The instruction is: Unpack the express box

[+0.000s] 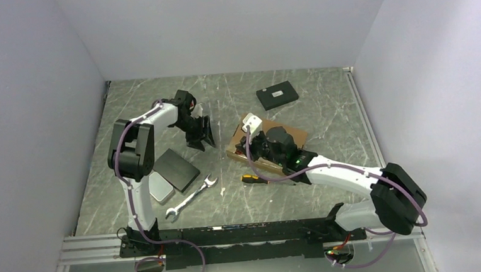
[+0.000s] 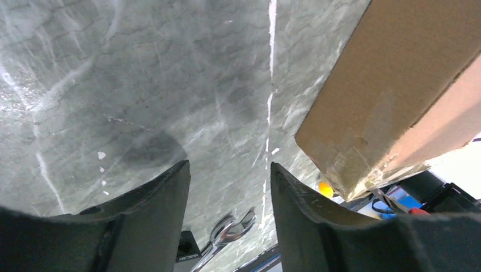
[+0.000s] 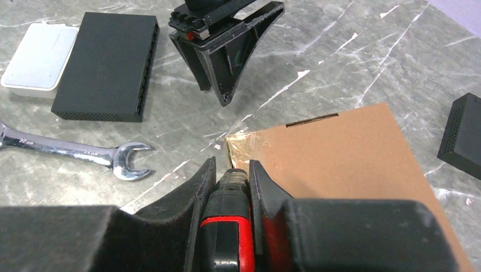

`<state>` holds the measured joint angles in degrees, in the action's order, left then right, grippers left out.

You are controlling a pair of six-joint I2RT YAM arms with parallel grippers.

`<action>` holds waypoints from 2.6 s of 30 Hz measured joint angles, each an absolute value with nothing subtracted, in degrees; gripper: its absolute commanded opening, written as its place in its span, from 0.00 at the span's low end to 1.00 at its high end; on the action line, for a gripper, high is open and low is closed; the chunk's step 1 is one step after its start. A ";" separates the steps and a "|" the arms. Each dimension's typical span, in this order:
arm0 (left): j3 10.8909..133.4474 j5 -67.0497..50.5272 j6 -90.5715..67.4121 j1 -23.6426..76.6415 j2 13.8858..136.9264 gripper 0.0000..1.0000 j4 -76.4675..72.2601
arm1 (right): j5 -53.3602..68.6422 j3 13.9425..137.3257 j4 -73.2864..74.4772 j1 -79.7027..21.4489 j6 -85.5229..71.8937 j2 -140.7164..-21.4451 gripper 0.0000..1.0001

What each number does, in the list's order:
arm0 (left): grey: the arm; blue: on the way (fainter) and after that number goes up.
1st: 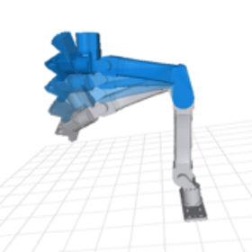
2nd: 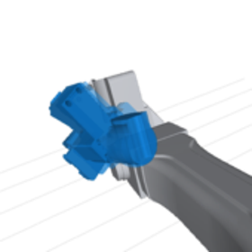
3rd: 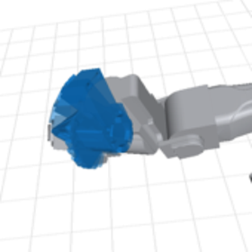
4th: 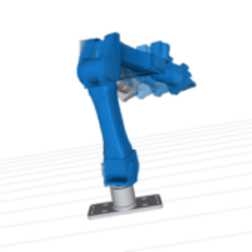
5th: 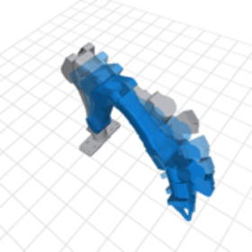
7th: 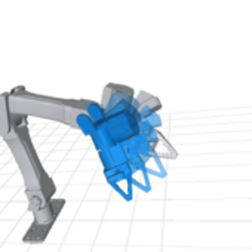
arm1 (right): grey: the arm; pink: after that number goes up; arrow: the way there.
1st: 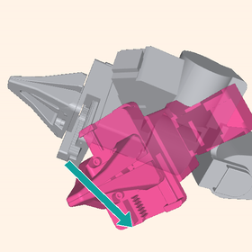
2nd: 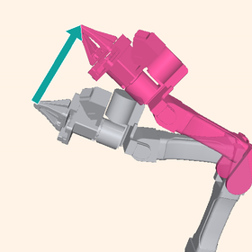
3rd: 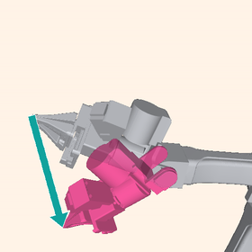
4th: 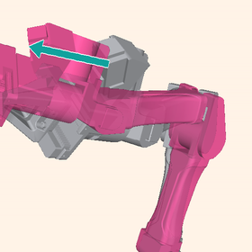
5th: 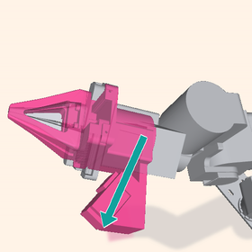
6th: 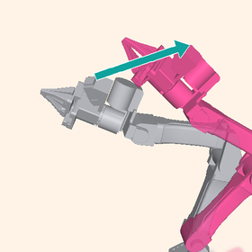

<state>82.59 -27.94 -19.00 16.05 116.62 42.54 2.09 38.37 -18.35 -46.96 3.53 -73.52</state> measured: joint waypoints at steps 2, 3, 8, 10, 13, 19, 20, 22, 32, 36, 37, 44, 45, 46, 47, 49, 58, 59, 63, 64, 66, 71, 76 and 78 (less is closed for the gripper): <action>82.26 -28.58 -18.96 15.99 115.98 0.64 41.76 | 2.22 38.50 -19.44 -46.78 3.55 -74.63 0.00; 81.65 -29.10 -18.98 15.99 115.22 0.65 41.06 | 2.24 38.83 -19.94 -46.68 3.60 -75.40 0.00; 76.20 -33.15 -21.82 14.31 104.99 0.63 38.85 | 1.89 42.46 -20.25 -46.41 3.64 -80.68 0.00; 75.92 -34.68 -23.11 12.29 100.90 0.62 38.41 | 1.41 44.53 -20.27 -46.41 3.60 -82.74 0.00; 75.92 -36.67 -25.96 7.20 95.92 0.62 36.86 | -0.14 48.14 -21.23 -46.41 2.92 -87.00 0.00; 75.55 -39.33 -34.92 0.64 95.57 0.63 33.10 | -3.46 58.04 -22.35 -46.39 -0.21 -96.90 0.00; 75.72 -39.97 -36.47 0.49 96.66 0.63 32.80 | -4.25 59.96 -22.35 -46.46 -0.75 -98.63 0.00; 76.86 -41.47 -39.55 0.62 100.18 0.63 32.16 | -5.82 62.85 -22.31 -46.57 -1.76 -101.16 0.00; 78.30 -43.29 -50.70 3.18 113.16 0.63 24.86 | -10.22 68.73 -19.20 -46.76 -4.25 -104.97 0.00; 79.31 -44.18 -52.34 5.23 115.22 0.56 20.23 | -10.55 69.28 -18.92 -46.87 -4.36 -105.38 0.00; 79.33 -44.34 -52.69 5.67 115.68 0.55 19.07 | -10.61 69.36 -18.83 -46.94 -4.34 -105.38 0.00; 79.33 -45.76 -53.67 8.05 118.63 0.53 13.56 | -11.55 69.89 -18.37 -47.37 -4.19 -105.75 0.00; 79.33 -45.82 -53.45 8.29 119.11 0.52 13.32 | -11.70 70.04 -18.13 -47.51 -4.05 -105.78 0.00; 79.33 -45.80 -53.19 8.49 119.68 0.51 13.15 | -11.79 70.24 -17.80 -47.66 -3.86 -105.78 0.00; 79.33 -45.69 -52.95 8.56 120.05 0.51 13.19 | -11.92 70.37 -17.52 -47.79 -3.64 -105.78 0.00; 79.42 -45.30 -51.99 8.75 120.90 0.47 13.93 | -12.01 70.39 -17.30 -48.01 -3.14 -105.78 0.00; 81.95 -44.71 -48.73 8.88 121.75 0.38 17.17 | -14.61 70.41 -16.80 -49.41 -1.32 -105.75 0.00; 82.24 -44.75 -48.58 8.88 121.91 0.37 17.52 | -14.76 70.41 -16.75 -49.47 -1.23 -105.71 0.00; 84.03 -45.23 -47.18 8.88 122.89 0.34 19.77 | -14.61 70.41 -16.19 -49.56 -0.43 -105.54 0.00; 84.34 -45.23 -46.94 8.88 123.04 0.34 20.25 | -14.41 70.50 -15.88 -49.56 -0.16 -105.51 0.00; 84.82 -45.19 -46.28 8.88 123.22 0.33 20.95 | -14.22 71.05 -14.92 -49.56 0.05 -105.51 0.00; 85.89 -45.21 -45.47 8.99 123.74 0.31 22.44 | -13.89 72.27 -12.47 -49.54 0.47 -105.51 0.00; 86.52 -45.47 -45.23 9.21 124.22 0.31 23.24 | -13.96 72.88 -10.61 -49.56 0.49 -105.30 0.00; 86.72 -45.74 -45.23 9.34 124.38 0.31 23.51 | -14.06 72.88 -9.89 -49.56 0.47 -104.95 0.00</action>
